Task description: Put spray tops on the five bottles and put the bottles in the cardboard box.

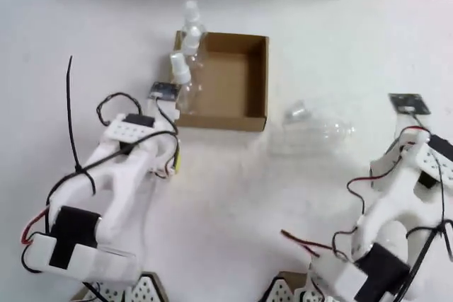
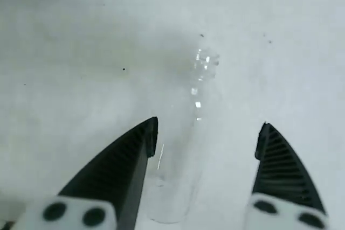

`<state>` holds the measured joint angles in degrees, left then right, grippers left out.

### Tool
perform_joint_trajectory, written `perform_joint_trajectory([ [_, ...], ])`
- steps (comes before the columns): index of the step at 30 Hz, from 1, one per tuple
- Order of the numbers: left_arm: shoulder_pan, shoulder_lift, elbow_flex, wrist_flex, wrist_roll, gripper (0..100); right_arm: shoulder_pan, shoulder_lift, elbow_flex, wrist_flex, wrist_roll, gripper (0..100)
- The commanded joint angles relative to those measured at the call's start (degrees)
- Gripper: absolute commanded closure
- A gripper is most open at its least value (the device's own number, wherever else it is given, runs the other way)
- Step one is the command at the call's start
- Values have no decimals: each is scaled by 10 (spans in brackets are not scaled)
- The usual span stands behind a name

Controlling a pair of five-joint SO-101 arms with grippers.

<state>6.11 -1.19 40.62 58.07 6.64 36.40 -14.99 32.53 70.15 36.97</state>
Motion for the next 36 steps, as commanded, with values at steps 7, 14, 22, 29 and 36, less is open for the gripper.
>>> perform_joint_trajectory([
  [7, -14, 1, -21, -12, -7, 980, 22, -53, 20, 36, -83, 745],
  [14, -14, 1, -20, -12, -7, 980, 6, -53, 69, -44, -105, 745],
  [22, -14, 1, -20, -12, -7, 980, 3, -52, 84, -76, -90, 746],
  [29, -15, 0, -20, -12, -7, 980, -21, -52, 84, -75, -94, 747],
  [36, -26, 0, -23, -12, -7, 980, -22, -6, 83, -80, -91, 747],
])
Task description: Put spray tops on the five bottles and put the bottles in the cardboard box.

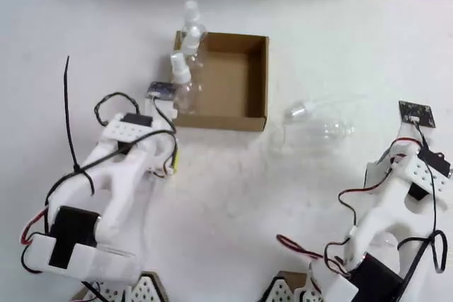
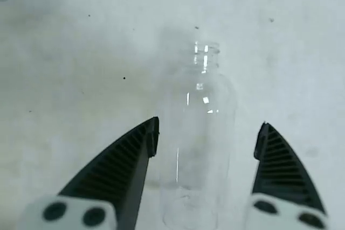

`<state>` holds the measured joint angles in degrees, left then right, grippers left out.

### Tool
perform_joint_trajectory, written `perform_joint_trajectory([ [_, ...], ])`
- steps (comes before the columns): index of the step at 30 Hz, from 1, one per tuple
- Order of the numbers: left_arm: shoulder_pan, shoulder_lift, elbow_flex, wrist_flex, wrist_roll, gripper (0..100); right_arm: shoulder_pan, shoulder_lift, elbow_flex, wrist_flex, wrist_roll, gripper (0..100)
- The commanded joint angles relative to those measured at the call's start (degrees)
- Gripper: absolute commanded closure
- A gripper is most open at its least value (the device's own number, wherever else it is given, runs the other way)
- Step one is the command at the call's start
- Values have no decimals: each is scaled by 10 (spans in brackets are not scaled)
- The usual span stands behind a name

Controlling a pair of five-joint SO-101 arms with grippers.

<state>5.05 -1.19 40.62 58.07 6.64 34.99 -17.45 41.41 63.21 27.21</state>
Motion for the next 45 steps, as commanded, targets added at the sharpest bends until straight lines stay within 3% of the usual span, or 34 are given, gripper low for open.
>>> perform_joint_trajectory([
  [1, -15, 0, -23, -12, -7, 980, -7, 30, -8, -19, 4, 747],
  [26, -15, 2, -23, -12, -7, 980, -25, 69, -20, -50, 9, 748],
  [34, -15, 2, -21, -12, -7, 980, -32, 69, -40, -35, 9, 796],
  [45, -15, 2, -21, -13, -7, 980, -33, 67, -40, -6, 113, 755],
])
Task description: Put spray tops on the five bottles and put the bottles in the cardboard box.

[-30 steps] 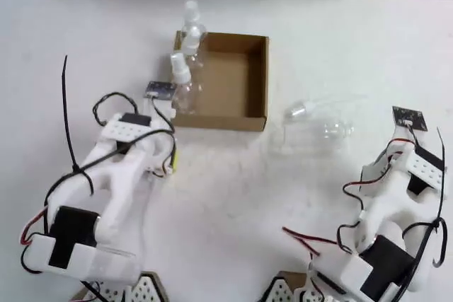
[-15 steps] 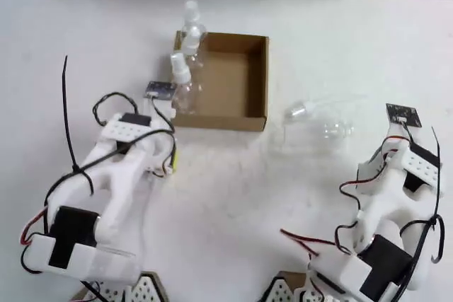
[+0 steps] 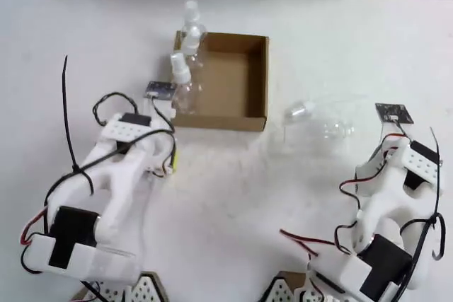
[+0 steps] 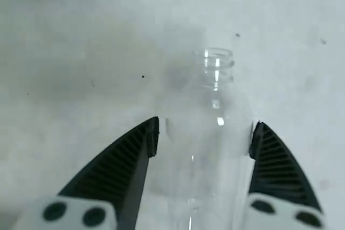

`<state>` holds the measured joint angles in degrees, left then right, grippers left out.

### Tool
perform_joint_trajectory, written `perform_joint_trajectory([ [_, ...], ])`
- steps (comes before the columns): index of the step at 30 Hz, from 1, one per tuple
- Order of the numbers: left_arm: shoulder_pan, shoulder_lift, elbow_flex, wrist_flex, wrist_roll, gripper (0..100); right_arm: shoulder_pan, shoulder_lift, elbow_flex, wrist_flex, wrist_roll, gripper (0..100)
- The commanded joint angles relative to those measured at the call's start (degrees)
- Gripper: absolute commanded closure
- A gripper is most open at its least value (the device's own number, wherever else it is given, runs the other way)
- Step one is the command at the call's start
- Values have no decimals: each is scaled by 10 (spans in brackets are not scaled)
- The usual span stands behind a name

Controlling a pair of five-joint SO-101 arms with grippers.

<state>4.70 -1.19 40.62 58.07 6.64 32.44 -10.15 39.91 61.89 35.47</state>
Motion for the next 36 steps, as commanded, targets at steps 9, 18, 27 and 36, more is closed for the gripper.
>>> perform_joint_trajectory([
  [9, -12, 2, -21, -13, -7, 980, -6, -4, -46, 46, 98, 755],
  [18, -12, 3, -21, -13, -7, 980, -4, -3, -34, 46, 112, 757],
  [27, -12, 3, -20, -13, -7, 980, -4, 53, -42, 40, 112, 760],
  [36, -12, 3, -20, -13, -7, 980, 12, 92, -91, 48, 111, 938],
])
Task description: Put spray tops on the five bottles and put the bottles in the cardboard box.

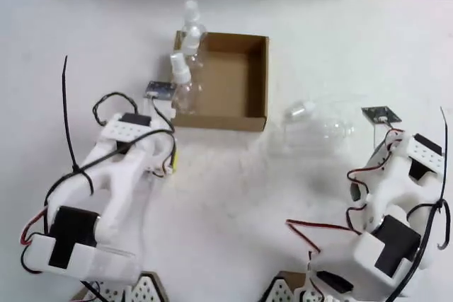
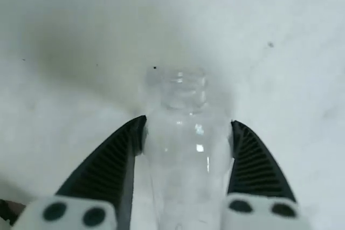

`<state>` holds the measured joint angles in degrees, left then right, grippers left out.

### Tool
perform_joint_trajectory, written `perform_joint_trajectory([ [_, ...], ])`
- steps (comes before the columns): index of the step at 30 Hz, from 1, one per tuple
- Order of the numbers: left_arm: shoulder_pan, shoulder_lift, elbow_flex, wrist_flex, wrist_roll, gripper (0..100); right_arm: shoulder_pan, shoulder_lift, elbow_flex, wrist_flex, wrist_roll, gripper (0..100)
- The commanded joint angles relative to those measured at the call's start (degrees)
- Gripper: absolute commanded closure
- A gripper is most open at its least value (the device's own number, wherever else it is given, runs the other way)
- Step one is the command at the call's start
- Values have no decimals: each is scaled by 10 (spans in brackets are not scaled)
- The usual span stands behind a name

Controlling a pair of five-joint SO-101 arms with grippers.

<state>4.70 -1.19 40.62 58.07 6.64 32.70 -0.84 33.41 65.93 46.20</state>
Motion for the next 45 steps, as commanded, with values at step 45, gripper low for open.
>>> perform_joint_trajectory([
  [45, -13, 3, -19, -19, -7, 980, 125, 53, -123, 54, 55, 719],
])
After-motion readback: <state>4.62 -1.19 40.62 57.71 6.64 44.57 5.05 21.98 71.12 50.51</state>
